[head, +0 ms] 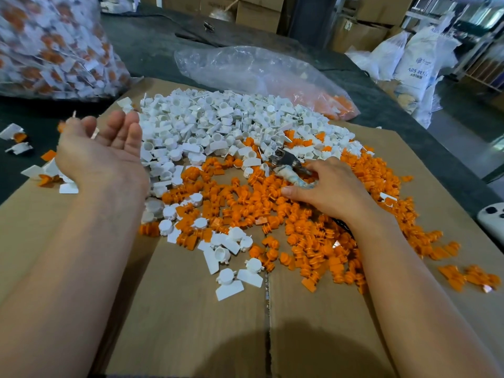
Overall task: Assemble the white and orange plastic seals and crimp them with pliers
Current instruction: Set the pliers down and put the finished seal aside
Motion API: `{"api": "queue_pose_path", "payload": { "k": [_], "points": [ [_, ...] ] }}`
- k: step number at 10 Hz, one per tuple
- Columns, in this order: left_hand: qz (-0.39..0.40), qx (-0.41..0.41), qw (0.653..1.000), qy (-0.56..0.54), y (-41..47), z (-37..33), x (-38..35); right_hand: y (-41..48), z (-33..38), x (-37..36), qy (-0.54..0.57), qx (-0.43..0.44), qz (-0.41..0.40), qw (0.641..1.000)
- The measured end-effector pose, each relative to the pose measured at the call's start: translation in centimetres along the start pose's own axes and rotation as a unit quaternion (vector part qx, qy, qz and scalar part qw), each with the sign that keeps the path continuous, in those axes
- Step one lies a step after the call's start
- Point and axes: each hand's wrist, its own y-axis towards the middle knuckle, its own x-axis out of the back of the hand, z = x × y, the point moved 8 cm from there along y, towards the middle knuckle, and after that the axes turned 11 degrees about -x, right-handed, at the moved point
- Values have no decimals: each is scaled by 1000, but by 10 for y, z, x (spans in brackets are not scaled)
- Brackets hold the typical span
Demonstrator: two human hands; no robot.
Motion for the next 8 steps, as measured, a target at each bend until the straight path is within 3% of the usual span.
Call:
{"api": "queue_pose_path", "payload": {
  "k": [1,2,3,4,5,6,7,8],
  "points": [
    [-62,4,998,20,-45,-3,-19,0,0,0,1,-1,2,1000],
    [50,-8,965,256,-62,0,-42,-1,0,0,3,-2,5,1000],
    [210,-60,858,466,-80,8,-65,-3,0,2,17,2,5,1000],
    [318,-187,661,653,-99,16,-81,-5,2,8,34,10,-15,999],
    [353,-214,581,701,-105,25,-84,-8,6,17,54,30,-50,997],
    [393,-193,571,694,-109,32,-86,-12,10,25,86,52,-86,991],
    [457,-139,597,644,-121,40,-89,-19,16,34,119,76,-102,985],
    [496,-105,596,623,-130,46,-90,-34,32,39,222,142,-50,963]
  ]
}}
